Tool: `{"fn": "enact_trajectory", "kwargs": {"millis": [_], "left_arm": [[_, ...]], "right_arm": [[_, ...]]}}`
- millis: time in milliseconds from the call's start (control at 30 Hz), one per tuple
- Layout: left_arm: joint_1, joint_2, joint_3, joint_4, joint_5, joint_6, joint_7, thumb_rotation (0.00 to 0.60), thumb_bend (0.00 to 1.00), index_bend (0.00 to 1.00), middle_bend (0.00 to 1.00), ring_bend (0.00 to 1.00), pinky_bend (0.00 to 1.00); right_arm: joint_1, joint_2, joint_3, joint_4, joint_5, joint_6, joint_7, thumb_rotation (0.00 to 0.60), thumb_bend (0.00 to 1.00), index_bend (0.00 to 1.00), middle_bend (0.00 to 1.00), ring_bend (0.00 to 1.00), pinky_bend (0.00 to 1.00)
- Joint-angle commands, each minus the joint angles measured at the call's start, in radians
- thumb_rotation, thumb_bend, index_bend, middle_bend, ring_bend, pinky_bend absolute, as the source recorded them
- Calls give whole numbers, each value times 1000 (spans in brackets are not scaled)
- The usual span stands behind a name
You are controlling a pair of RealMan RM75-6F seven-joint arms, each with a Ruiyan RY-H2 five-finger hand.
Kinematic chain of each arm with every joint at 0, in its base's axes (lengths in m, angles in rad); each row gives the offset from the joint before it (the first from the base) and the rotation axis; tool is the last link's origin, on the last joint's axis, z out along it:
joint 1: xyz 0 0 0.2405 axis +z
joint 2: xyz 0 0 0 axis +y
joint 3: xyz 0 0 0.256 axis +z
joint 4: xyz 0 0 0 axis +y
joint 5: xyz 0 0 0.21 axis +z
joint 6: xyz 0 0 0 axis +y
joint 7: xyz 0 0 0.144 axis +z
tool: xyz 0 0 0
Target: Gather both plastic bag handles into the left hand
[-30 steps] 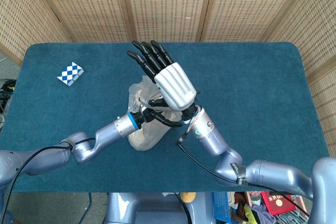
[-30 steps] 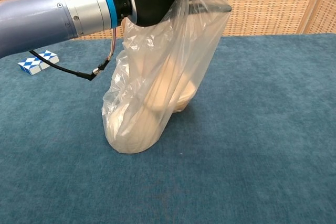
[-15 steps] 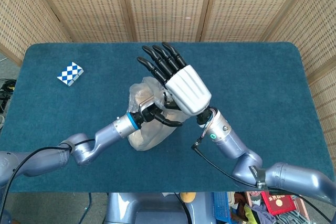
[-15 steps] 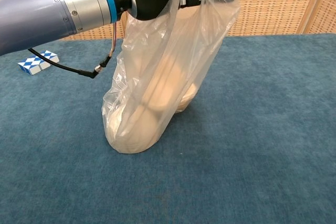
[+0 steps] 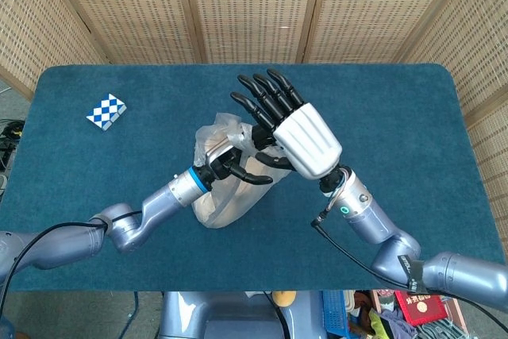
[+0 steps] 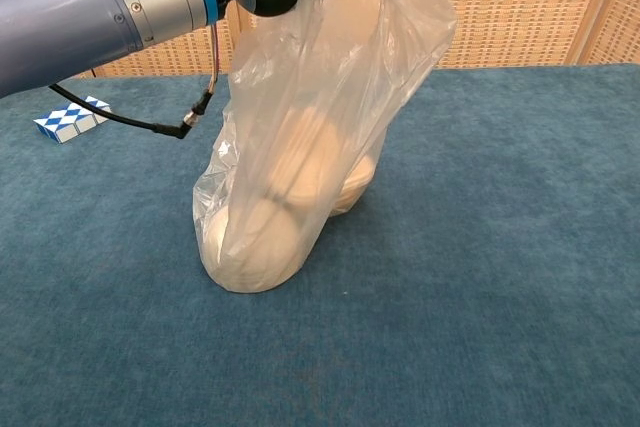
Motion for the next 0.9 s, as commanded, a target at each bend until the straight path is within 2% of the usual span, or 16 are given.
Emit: {"fn": "enact_trajectory", "kwargs": {"millis": [33, 267, 567, 667, 733, 800, 900], "left_arm": [[9, -3, -19, -10, -12, 15, 47, 565, 15, 189, 131, 156, 166], [34, -21, -55, -20, -37, 57, 75, 563, 25, 190, 131, 156, 166], [63, -42, -84, -6, -42, 96, 15, 554, 35, 180, 133, 164, 170], [70, -53, -96, -10, -57, 103, 36, 469, 36, 116, 88, 131, 150], [74, -58, -101, -17, -57, 111, 47, 396, 35, 37, 21, 60, 96], [80, -66, -115, -23, -66, 125, 64, 356, 36, 3, 0, 14, 49], [85, -77, -129, -31, -77, 135, 84, 311, 35, 0, 0, 0, 13]], "right_arm": [[-14, 11, -9, -1, -12, 13, 12, 600, 0, 0, 0, 0, 44], [-79, 65, -21, -9, -41, 84, 47, 600, 0, 0, 0, 0, 44], [-252, 230, -60, -108, -50, 203, 89, 600, 0, 0, 0, 0, 44], [-292, 254, -80, -106, -57, 224, 116, 600, 0, 0, 0, 0, 43], [-322, 264, -98, -90, -66, 241, 129, 600, 0, 0, 0, 0, 44], [-367, 264, -134, -54, -73, 264, 145, 600, 0, 0, 0, 0, 44], [-397, 248, -158, -15, -83, 284, 181, 600, 0, 0, 0, 0, 43]]}}
